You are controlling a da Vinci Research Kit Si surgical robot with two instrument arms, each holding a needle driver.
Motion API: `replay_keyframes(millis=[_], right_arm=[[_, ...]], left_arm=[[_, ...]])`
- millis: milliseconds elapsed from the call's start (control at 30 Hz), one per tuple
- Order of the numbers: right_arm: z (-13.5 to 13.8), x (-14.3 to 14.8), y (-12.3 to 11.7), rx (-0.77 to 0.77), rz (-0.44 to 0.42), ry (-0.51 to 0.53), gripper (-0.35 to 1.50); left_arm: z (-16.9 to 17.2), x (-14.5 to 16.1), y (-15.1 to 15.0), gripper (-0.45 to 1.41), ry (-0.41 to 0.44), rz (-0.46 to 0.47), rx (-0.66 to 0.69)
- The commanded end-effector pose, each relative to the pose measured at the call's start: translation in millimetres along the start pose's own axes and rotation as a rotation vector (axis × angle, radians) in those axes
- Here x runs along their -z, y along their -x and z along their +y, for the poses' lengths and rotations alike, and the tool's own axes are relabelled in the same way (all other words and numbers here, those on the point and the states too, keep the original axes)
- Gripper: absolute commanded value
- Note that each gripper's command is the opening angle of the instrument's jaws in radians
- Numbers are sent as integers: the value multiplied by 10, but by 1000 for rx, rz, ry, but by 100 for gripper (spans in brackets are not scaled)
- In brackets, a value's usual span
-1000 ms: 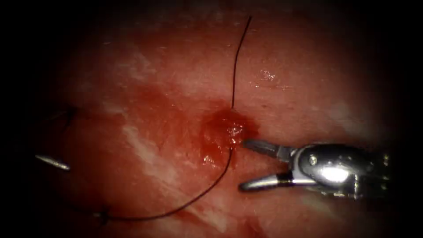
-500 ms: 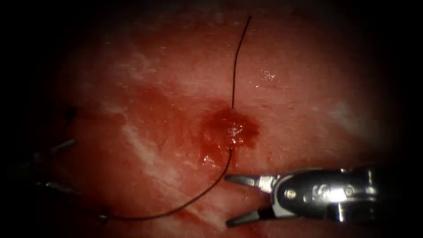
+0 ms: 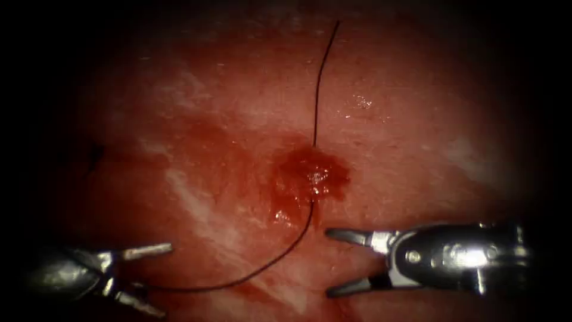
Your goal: Wound Closure
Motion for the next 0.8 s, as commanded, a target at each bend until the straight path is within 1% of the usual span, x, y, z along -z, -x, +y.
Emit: replay_keyframes(millis=[33,67,133,300,433,467,533,633,667,733,800], right_arm=[[-6,-2,8,-4,4,1,119],[-6,-2,8,-4,3,3,119],[-6,-1,9,-4,4,7,119],[-7,-2,10,-3,6,9,119],[-8,-4,13,0,6,11,119],[-8,-5,14,0,5,11,119],[-12,-8,17,4,5,13,119],[-14,-10,18,6,3,18,119],[-14,-10,18,6,3,18,119],[-15,-10,18,6,3,18,119],[-15,-10,18,6,3,18,119]], left_arm=[[3,-7,-1,19,7,39,23],[4,-8,-8,16,24,90,36],[7,-9,-19,14,51,164,64],[10,-13,-37,4,109,264,111],[7,-14,-43,2,130,346,144],[4,-14,-44,0,115,351,148],[-2,-14,-43,5,72,336,160],[-7,-15,-36,9,42,329,164],[-9,-15,-31,9,21,286,166],[-10,-13,-23,7,21,209,160],[-9,-9,-20,4,20,173,156]])
